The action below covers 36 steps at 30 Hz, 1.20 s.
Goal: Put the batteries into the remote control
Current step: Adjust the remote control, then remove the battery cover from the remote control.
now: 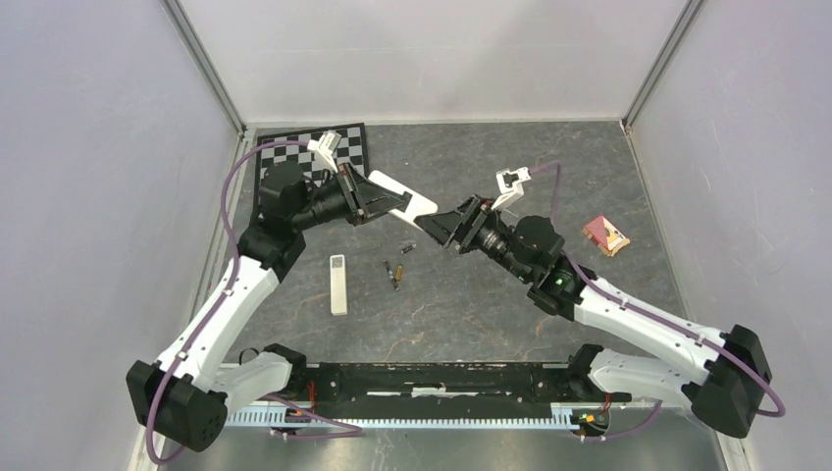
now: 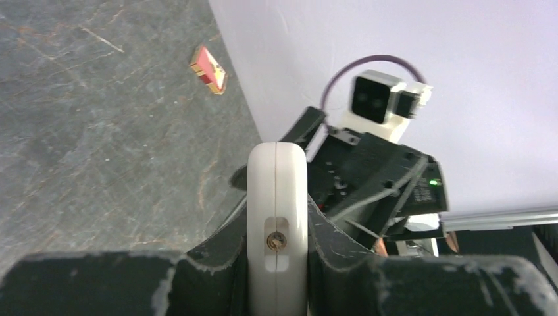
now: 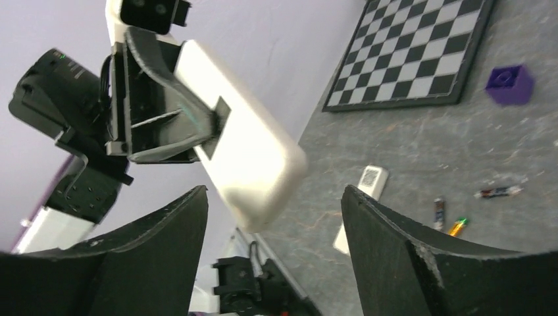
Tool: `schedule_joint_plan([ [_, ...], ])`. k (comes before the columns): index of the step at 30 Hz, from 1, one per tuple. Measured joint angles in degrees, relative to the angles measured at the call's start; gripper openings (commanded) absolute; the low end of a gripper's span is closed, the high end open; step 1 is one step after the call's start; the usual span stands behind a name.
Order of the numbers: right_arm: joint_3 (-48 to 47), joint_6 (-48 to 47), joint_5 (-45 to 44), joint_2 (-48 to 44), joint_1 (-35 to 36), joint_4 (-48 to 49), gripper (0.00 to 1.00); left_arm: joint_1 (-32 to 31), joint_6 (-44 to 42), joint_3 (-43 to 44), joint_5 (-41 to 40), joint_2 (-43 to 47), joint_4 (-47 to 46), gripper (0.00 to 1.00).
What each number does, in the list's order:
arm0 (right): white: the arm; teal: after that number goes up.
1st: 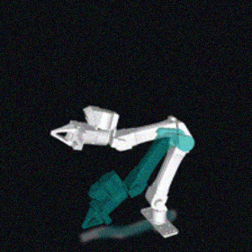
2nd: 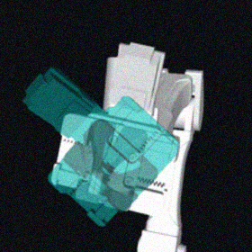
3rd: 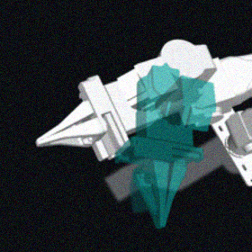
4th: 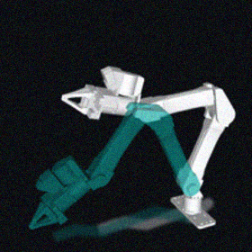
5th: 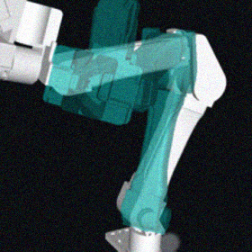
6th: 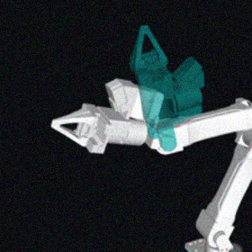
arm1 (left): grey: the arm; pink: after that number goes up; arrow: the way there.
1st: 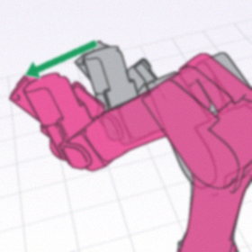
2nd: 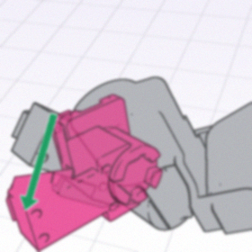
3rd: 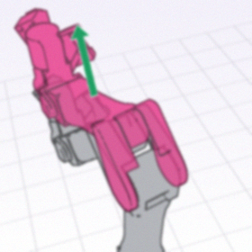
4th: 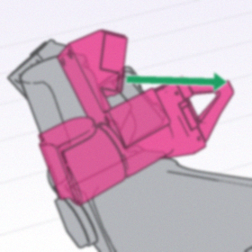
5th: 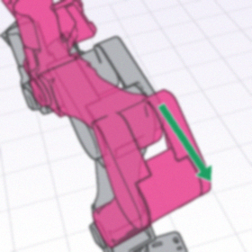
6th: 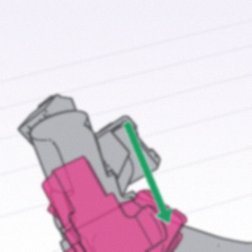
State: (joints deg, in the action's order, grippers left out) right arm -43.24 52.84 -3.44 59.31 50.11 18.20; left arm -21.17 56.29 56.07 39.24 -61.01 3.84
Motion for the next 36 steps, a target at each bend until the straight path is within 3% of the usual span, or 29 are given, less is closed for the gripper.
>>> schedule_joint_plan([
  [4,0.44,5.16,1.88,2.05,0.02,4.02,0.59,0.17,4.59,-0.02,0.02,2.14,-1.14,0.02],
  [6,1.88,6.75,2.54,1.36,0.15,7.52,0.59,0.35,6.67,-0.09,0.07,3.23,-1.66,0.02],
  [11,3.74,7.67,3.67,-0.04,0.11,12.07,0.80,0.35,10.91,-0.22,0.50,4.17,-4.00,0.02],
  [15,3.74,6.23,5.38,-0.26,0.09,12.39,0.88,0.35,12.63,-0.20,1.66,3.37,-6.03,0.02],
  [24,4.94,2.78,7.15,-6.43,-0.59,13.29,0.88,0.35,13.33,-1.88,1.95,2.03,-7.41,0.02],
  [31,5.25,3.04,8.46,-4.48,-1.01,13.46,0.94,0.35,13.29,-3.50,2.08,2.08,-7.43,0.02],
  [36,5.25,3.87,9.62,-1.92,-1.01,13.42,0.89,0.35,13.05,-3.98,3.17,2.43,-7.48,0.02],
])
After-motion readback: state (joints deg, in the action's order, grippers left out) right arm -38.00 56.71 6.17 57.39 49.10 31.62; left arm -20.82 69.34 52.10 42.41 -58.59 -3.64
